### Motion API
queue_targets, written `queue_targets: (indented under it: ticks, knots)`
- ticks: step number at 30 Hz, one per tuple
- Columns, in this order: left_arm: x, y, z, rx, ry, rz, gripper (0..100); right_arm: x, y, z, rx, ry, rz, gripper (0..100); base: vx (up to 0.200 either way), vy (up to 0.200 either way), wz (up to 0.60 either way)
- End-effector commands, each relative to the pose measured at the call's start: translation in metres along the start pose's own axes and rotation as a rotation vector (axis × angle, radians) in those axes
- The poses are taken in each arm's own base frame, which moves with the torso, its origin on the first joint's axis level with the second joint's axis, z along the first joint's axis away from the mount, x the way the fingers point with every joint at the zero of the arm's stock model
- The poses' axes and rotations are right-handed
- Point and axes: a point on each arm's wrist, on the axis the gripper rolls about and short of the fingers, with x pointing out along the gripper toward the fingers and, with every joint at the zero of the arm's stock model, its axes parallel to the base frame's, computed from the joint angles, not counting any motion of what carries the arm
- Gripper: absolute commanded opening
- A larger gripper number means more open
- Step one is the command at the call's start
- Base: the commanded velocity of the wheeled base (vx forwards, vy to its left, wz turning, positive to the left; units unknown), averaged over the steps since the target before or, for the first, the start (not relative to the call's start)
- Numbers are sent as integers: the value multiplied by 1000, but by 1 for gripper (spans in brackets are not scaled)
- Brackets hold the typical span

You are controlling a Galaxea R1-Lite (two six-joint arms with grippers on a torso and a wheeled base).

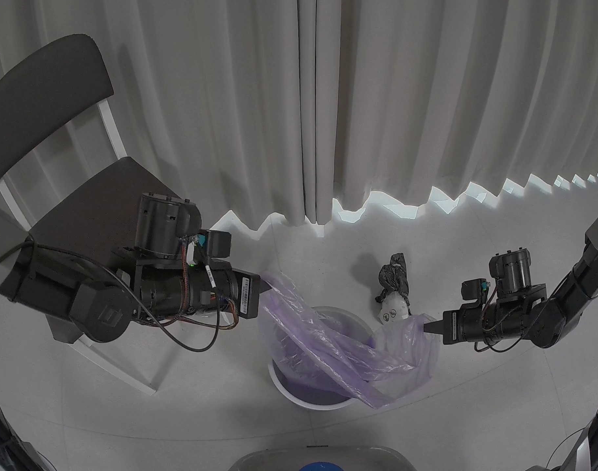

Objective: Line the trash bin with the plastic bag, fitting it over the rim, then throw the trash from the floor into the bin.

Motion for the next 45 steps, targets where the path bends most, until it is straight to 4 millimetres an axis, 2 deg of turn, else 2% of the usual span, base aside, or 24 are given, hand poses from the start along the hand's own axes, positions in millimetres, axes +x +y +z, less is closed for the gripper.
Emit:
queue_targets:
  ticks: [1, 11, 17, 22, 27, 34, 36, 39, 45]
  knots:
    - [18, -1, -7, -6, 38, -13, 0, -3, 3, 0, -4, -3, 3, 0, 0, 0, 0]
    - [26, 3, -16, -38, 49, -34, 0, -8, 4, -5, -48, 13, 7, 0, 0, 0, 0]
    - [32, 18, -21, -77, 34, -56, 0, -7, 5, -4, -50, 9, 10, 0, 0, 0, 0]
    - [56, 25, -34, -103, 33, -79, 0, -10, 6, 0, -54, -10, 12, 0, 0, 0, 0]
    - [68, 7, -38, -107, 14, -132, 0, -24, 13, 6, -68, -50, 15, 0, 0, 0, 0]
    - [61, 0, -39, -109, 15, -144, 0, -59, 34, 13, -95, -76, 25, 0, 0, 0, 0]
    - [60, 2, -40, -107, 10, -138, 0, -63, 37, 13, -97, -72, 26, 0, 0, 0, 0]
    - [61, 8, -41, -112, 2, -126, 0, -59, 39, 11, -103, -57, 31, 0, 0, 0, 0]
    - [63, 30, -48, -134, -22, -83, 0, -37, 28, 8, -78, -12, 23, 0, 0, 0, 0]
